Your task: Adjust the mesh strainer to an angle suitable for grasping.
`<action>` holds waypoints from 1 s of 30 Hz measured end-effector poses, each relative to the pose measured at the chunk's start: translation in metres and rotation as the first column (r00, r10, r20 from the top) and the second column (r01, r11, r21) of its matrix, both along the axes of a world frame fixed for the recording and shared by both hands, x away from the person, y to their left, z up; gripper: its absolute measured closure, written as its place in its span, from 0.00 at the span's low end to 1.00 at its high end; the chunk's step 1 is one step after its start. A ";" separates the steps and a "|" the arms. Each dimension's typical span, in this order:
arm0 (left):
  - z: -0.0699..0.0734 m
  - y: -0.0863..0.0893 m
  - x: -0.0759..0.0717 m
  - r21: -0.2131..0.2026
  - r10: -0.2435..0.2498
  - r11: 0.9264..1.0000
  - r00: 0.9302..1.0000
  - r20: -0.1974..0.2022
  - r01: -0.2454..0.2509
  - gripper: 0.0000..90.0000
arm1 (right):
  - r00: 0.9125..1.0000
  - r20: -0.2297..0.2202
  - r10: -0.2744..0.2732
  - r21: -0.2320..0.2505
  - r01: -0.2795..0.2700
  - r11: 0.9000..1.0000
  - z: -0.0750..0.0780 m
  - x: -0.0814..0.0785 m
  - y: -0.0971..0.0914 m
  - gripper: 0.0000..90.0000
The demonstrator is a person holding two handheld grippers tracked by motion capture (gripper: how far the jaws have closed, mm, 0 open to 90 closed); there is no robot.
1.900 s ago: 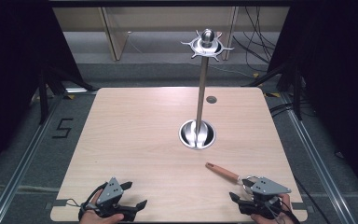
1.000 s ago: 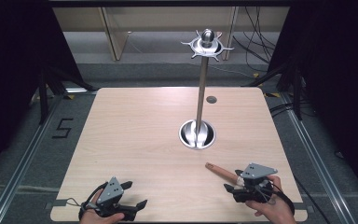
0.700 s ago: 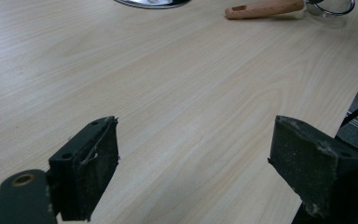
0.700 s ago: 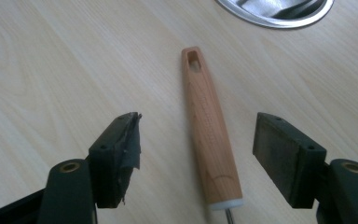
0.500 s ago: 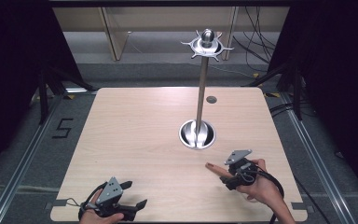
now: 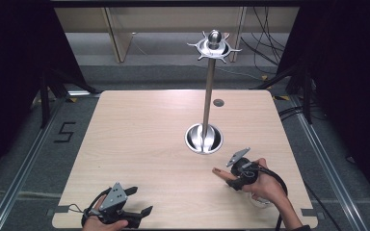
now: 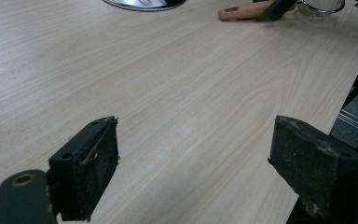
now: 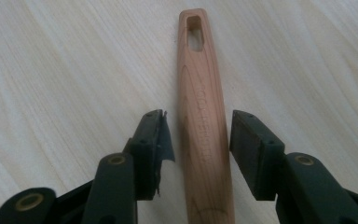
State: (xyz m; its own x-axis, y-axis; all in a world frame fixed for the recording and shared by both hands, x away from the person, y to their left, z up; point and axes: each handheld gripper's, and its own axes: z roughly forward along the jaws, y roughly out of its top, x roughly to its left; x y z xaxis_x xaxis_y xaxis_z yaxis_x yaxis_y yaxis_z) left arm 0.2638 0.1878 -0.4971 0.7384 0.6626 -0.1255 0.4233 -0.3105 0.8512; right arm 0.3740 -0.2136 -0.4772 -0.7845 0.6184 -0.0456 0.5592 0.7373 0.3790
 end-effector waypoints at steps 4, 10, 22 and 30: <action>0.000 0.001 0.001 0.012 -0.014 1.000 1.000 0.016 0.014 0.16 | 1.000 -0.013 0.021 -0.003 -0.021 1.000 -0.002 0.003 -0.002 0.65; 0.000 0.000 0.001 0.014 -0.011 1.000 1.000 0.015 0.011 0.16 | 0.998 -0.056 -0.004 -0.006 0.004 1.000 -0.004 0.004 -0.004 0.68; 0.000 0.000 0.001 0.007 -0.020 1.000 1.000 0.011 0.020 0.16 | 0.998 -0.055 0.016 -0.006 -0.017 1.000 -0.003 0.006 -0.005 0.77; 0.001 0.001 0.001 0.007 -0.023 1.000 1.000 0.014 0.023 0.16 | 1.000 -0.016 -0.016 0.003 0.016 1.000 0.002 0.004 -0.004 0.77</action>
